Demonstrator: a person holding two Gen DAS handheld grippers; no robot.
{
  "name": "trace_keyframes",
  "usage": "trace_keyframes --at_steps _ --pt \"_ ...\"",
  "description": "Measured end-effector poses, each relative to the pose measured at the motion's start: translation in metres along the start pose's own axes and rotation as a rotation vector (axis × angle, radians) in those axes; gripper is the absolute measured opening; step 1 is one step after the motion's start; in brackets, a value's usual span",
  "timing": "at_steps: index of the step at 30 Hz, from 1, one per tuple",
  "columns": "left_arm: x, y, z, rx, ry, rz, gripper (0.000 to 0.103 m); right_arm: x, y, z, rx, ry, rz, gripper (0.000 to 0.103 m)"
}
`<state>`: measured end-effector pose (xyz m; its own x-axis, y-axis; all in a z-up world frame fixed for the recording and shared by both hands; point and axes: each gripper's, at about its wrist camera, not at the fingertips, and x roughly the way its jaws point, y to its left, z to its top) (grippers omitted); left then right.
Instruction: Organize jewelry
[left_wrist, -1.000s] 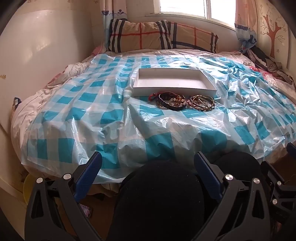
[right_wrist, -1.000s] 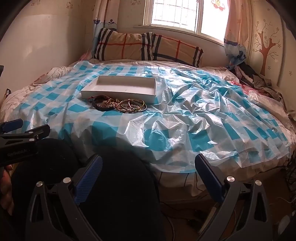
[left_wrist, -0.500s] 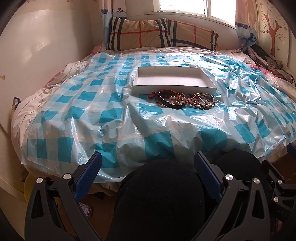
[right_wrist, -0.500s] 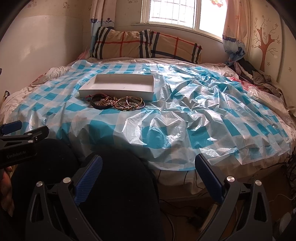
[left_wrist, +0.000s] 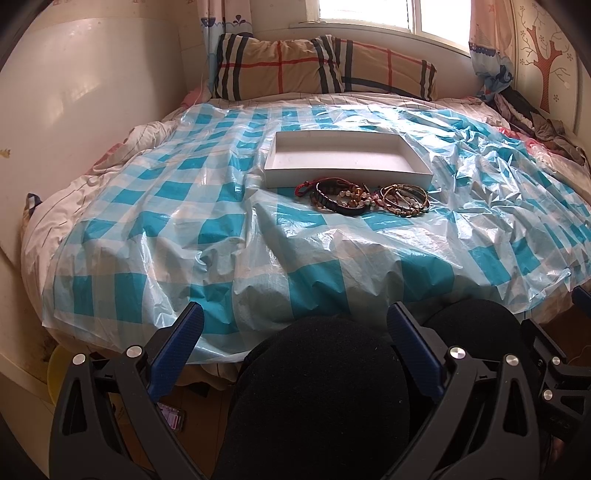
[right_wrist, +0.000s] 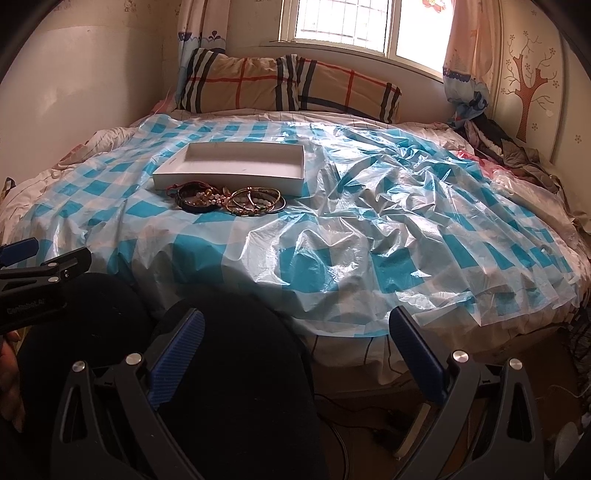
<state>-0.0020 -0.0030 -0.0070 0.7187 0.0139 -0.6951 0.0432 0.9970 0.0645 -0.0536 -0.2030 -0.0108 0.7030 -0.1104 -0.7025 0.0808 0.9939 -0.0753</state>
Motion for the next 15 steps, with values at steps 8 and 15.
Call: trace_keyframes --at_steps 8,15 --pt "0.0000 0.0001 0.0009 -0.001 0.001 0.000 0.095 -0.0014 -0.0025 0.0003 0.032 -0.008 0.014 0.096" --pt "-0.0002 0.0004 0.0013 -0.001 0.001 0.001 0.095 -0.0021 -0.0022 0.0008 0.019 -0.029 -0.001 0.096"
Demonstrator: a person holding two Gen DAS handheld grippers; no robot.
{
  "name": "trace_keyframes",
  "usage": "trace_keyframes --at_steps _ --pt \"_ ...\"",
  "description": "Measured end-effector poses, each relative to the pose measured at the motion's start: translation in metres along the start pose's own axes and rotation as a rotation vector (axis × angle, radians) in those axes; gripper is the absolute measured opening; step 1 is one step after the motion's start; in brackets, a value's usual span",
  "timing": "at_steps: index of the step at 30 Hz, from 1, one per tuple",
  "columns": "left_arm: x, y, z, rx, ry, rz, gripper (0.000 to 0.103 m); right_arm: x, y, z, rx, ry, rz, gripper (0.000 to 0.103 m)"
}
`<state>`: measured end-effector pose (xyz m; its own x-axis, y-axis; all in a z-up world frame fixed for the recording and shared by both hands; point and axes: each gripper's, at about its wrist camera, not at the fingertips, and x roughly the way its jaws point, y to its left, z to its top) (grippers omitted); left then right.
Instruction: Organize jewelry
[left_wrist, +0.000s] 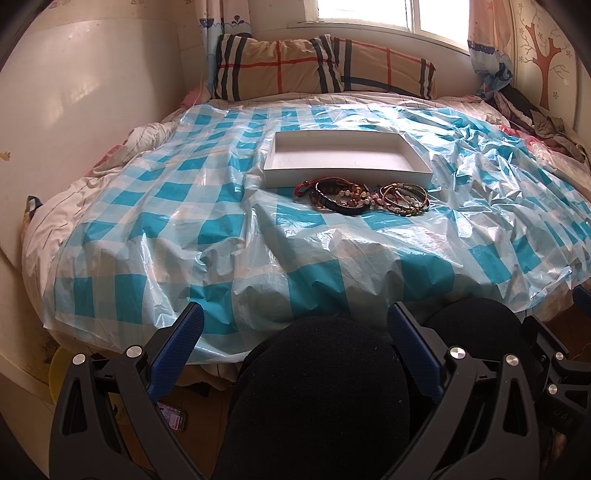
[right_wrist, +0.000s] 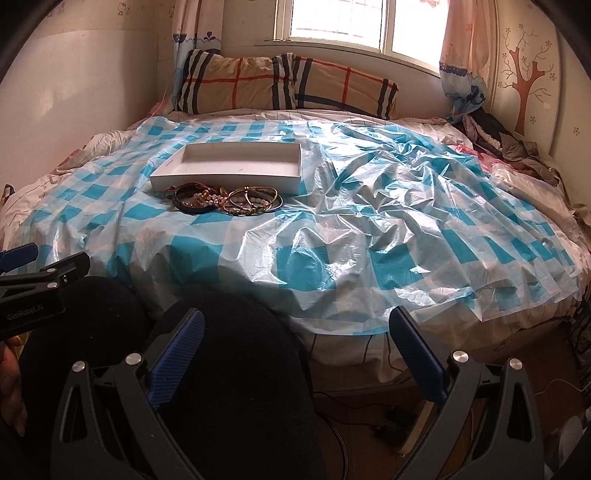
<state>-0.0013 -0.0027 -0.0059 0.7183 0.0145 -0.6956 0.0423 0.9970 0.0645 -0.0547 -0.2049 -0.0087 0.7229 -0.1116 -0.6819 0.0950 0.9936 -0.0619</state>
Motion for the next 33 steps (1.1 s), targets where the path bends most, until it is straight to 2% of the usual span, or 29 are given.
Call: trace_keyframes --at_steps 13,21,29,31,33 --pt "0.000 -0.002 0.000 0.001 0.000 0.000 0.095 -0.001 0.000 0.000 -0.020 -0.017 -0.021 0.096" --pt "0.000 -0.002 0.000 0.003 0.002 0.001 0.095 -0.002 0.005 0.003 -0.021 0.004 -0.012 0.096" --pt "0.001 -0.003 -0.001 0.004 0.005 0.001 0.095 -0.002 0.007 0.002 -0.035 -0.021 -0.008 0.096" --pt "0.000 -0.004 -0.001 0.006 0.011 -0.005 0.095 -0.007 0.005 0.003 -0.028 -0.035 0.017 0.096" --pt "-0.001 -0.008 0.004 0.036 0.013 -0.039 0.095 -0.012 -0.001 0.012 -0.026 -0.058 0.102 0.096"
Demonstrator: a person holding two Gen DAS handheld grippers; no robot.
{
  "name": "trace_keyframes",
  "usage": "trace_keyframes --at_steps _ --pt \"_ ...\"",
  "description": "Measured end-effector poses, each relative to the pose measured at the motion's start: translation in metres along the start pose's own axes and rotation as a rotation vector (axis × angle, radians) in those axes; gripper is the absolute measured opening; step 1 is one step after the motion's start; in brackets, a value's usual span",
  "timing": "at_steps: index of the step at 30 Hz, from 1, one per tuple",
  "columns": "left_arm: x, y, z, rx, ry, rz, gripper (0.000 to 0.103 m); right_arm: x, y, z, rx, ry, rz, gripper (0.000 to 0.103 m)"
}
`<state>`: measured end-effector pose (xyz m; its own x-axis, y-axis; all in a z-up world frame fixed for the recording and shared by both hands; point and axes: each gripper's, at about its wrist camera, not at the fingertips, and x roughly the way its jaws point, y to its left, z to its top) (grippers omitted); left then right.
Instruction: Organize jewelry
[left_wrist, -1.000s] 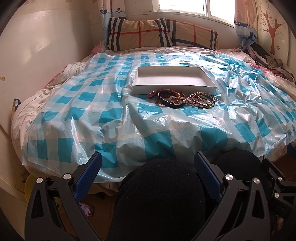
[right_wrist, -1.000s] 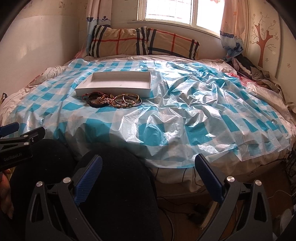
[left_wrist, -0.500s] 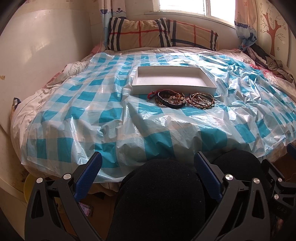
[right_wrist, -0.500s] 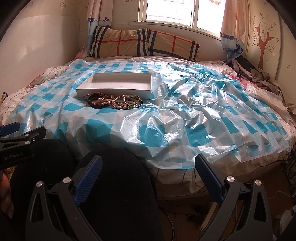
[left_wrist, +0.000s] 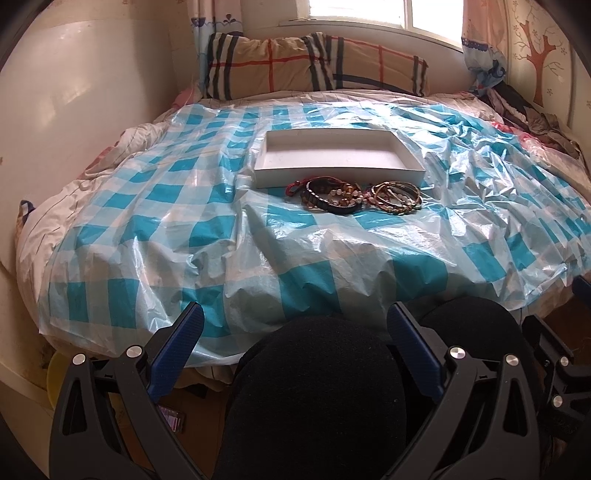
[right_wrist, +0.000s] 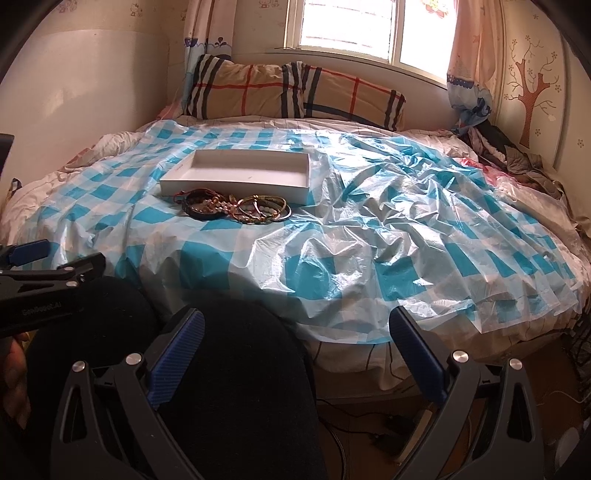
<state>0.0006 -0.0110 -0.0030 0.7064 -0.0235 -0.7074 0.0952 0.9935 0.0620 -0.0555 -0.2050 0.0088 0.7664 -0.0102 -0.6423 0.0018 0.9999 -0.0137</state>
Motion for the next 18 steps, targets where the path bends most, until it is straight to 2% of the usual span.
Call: trace_keyframes --at_steps 4,9,12,14,18 --pt "0.000 0.003 0.024 0.024 -0.041 -0.042 0.095 0.002 -0.026 0.042 0.029 -0.074 0.015 0.096" --pt "0.036 0.008 0.063 -0.001 -0.006 -0.093 0.095 0.060 -0.038 0.071 0.006 -0.010 0.061 0.096" --pt "0.070 0.008 0.079 0.010 0.043 -0.119 0.083 0.109 -0.036 0.074 -0.020 0.071 0.071 0.096" --pt "0.095 0.009 0.088 0.006 0.077 -0.133 0.071 0.135 -0.038 0.076 0.005 0.101 0.103 0.096" --pt "0.133 0.010 0.106 0.009 0.107 -0.144 0.064 0.173 -0.040 0.091 0.024 0.115 0.125 0.096"
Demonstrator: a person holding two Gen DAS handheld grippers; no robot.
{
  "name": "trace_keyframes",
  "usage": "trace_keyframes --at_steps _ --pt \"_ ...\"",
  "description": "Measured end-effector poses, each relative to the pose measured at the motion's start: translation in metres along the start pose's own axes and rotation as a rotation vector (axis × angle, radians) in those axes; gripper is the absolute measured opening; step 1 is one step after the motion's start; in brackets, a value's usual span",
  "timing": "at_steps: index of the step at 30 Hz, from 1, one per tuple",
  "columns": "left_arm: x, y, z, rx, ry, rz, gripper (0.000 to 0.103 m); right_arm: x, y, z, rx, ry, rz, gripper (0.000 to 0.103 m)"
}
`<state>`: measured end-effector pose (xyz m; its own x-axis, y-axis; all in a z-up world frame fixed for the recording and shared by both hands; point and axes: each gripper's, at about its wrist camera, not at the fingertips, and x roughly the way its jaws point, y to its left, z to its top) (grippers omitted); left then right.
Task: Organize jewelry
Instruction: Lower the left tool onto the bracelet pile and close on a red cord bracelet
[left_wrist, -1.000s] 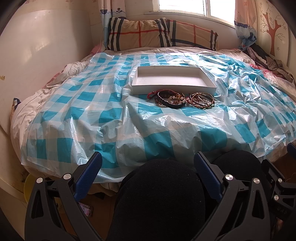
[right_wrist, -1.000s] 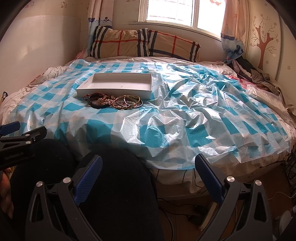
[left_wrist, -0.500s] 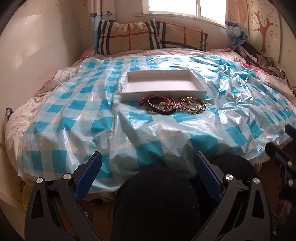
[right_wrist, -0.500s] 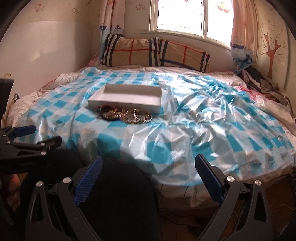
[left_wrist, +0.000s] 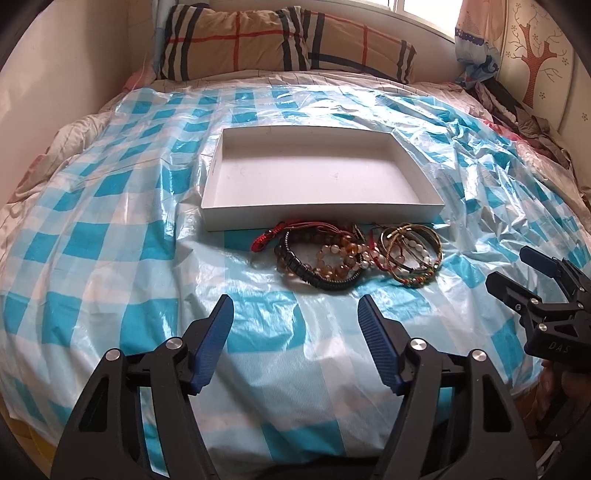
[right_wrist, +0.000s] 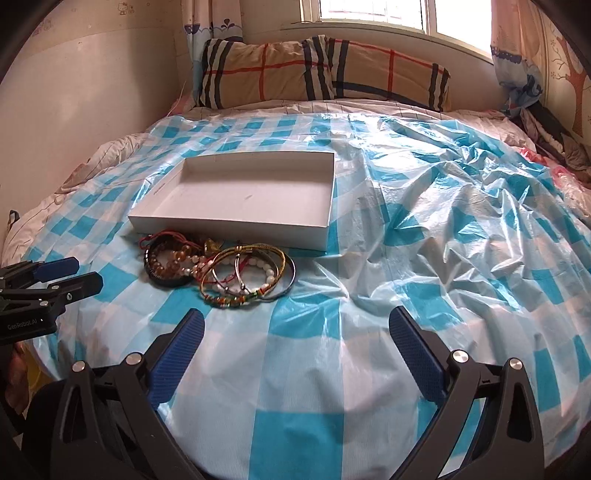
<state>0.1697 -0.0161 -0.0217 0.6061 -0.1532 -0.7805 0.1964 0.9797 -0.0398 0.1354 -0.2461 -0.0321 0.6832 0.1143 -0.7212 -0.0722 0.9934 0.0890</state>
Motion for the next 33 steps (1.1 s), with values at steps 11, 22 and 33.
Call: trace_keyframes --at_steps 11,22,33 --pt "0.045 0.010 0.042 0.094 -0.019 0.013 0.064 0.057 0.014 0.041 -0.110 0.032 0.048 0.082" --pt "0.082 -0.011 0.055 0.233 0.022 -0.074 0.015 0.061 0.009 0.039 -0.054 0.044 0.189 0.004" --pt "0.050 -0.016 0.045 0.365 -0.009 -0.079 0.017 0.043 -0.001 0.045 -0.033 0.012 0.185 0.076"
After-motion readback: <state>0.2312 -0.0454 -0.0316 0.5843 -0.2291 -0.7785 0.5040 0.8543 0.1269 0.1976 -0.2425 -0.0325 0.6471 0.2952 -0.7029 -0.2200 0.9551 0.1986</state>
